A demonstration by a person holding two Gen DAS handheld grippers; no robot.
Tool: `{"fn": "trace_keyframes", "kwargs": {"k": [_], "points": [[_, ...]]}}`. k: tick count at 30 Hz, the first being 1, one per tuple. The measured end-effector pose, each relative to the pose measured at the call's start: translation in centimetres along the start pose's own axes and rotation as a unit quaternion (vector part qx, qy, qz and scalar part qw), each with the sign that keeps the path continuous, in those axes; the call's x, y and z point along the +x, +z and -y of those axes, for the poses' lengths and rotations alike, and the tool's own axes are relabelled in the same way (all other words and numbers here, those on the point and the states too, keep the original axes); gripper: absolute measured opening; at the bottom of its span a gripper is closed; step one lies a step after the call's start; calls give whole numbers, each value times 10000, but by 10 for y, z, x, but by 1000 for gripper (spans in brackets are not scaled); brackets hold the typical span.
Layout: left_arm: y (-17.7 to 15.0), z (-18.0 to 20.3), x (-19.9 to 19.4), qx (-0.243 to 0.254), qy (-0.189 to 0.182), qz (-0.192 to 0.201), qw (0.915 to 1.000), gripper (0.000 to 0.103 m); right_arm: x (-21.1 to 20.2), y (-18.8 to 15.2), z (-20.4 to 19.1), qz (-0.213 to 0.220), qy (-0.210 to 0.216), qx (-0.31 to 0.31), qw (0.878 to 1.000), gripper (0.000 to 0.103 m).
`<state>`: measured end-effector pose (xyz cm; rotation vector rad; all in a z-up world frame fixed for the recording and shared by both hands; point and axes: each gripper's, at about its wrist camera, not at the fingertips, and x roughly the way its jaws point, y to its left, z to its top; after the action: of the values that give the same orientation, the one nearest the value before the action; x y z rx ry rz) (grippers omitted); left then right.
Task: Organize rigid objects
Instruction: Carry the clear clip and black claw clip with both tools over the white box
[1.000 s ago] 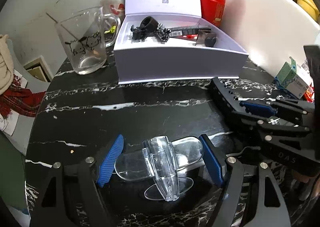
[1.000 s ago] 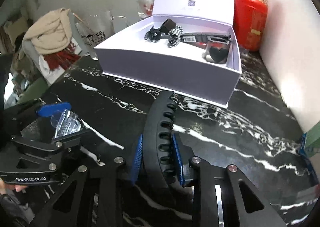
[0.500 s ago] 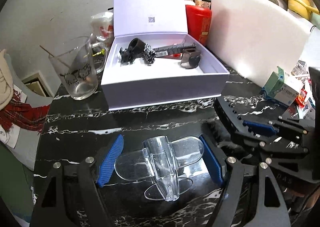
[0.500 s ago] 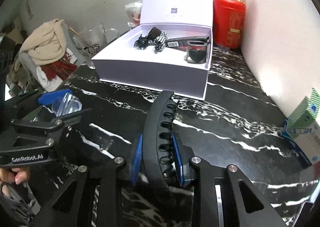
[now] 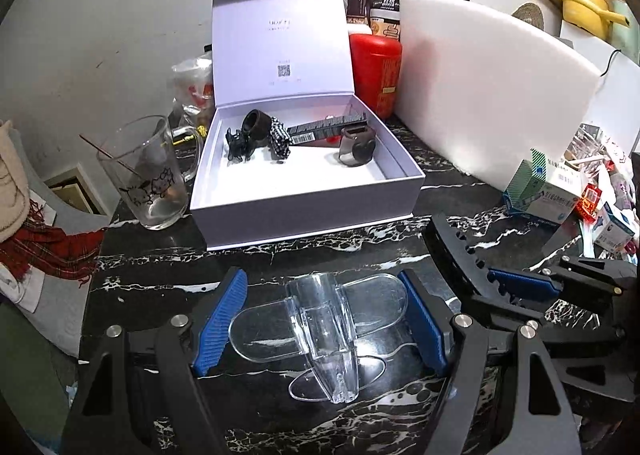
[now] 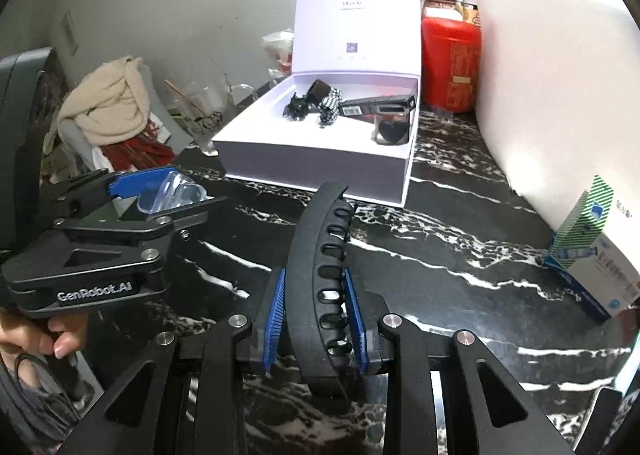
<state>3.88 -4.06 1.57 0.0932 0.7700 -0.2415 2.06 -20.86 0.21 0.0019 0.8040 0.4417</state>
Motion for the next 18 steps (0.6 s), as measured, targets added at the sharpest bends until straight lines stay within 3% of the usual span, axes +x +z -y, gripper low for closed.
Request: {"fn": "trace_keyframes", "kwargs": {"k": [18], "points": [[32,11,-28,135,132,435,9989,77,-39,23,-3,414,-74,-301,9987,29]]}}
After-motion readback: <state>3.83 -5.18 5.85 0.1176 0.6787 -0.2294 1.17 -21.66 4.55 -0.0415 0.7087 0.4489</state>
